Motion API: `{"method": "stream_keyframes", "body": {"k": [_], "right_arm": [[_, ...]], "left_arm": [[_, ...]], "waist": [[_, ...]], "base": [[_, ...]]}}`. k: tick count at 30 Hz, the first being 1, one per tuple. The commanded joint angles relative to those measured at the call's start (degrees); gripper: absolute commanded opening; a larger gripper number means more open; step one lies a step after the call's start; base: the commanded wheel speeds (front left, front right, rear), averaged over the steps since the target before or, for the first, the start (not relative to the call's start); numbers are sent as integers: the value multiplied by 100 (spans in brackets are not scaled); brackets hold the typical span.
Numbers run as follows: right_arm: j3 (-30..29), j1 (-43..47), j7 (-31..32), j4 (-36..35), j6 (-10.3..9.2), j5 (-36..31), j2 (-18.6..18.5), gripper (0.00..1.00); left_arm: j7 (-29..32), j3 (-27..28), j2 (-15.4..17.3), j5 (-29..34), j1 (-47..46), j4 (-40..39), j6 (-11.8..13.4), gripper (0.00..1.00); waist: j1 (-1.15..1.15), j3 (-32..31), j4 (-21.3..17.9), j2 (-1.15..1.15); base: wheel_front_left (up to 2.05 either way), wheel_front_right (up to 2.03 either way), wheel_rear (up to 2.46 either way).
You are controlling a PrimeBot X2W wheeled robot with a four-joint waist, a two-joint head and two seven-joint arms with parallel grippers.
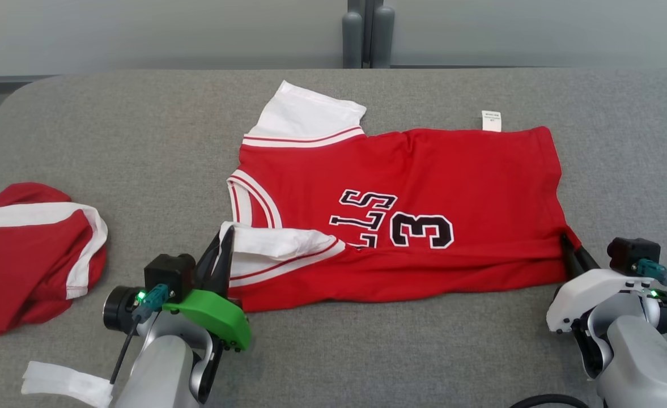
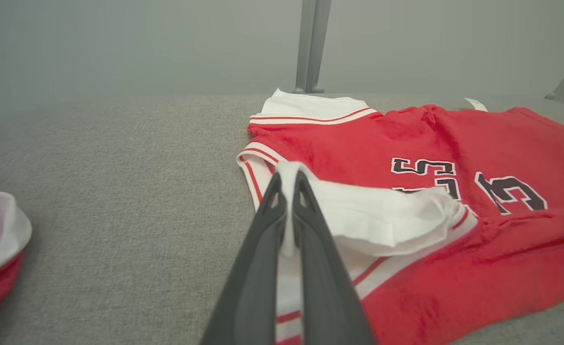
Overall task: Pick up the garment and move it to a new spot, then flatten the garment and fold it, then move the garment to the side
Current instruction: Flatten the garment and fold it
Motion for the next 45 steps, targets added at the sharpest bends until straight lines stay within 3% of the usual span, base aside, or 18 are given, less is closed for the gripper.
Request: {"method": "stream_keyframes", "body": {"k": [1, 12, 13, 14, 15, 16, 28, 45], "right_arm": [[-20, -73, -17, -8, -9, -62, 0, 0], [-209, -373, -17, -28, -10, -247, 110, 0], [-269, -391, -17, -55, -10, -245, 115, 33], [-316, -403, -17, -87, -10, -255, 131, 86], [-371, -415, -17, -155, -9, -265, 158, 100], [-428, -412, -17, -236, -9, -278, 178, 100], [-1087, 500, -17, -1412, -9, -481, 383, 100], [-805, 972, -17, -1128, -9, -348, 469, 100]], "left_arm": [[1, 14, 3, 35, -121, 40, 10, 0], [1, 99, -29, 67, -344, 170, 10, 0], [1, 100, -33, 69, -356, 173, 10, 0], [1, 116, -34, 81, -362, 158, 10, 17], [1, 128, -34, 94, -364, 133, 10, 64], [1, 134, -37, 109, -357, 111, 10, 100], [1, 481, -57, 36, 447, -516, 31, 100], [1, 276, -56, -272, 779, 69, 208, 100]], "waist": [[0, 146, -81, 0], [0, 395, -102, 0], [0, 404, -93, 0], [0, 411, -85, 0], [0, 420, -77, 0], [0, 422, -70, 0], [0, 65, -40, 0], [0, 91, -118, 0]], "base": [[0, 0, 0], [0, 0, 0], [0, 0, 0], [0, 0, 0], [0, 0, 0], [0, 0, 0], [0, 0, 0], [0, 0, 0]]}}
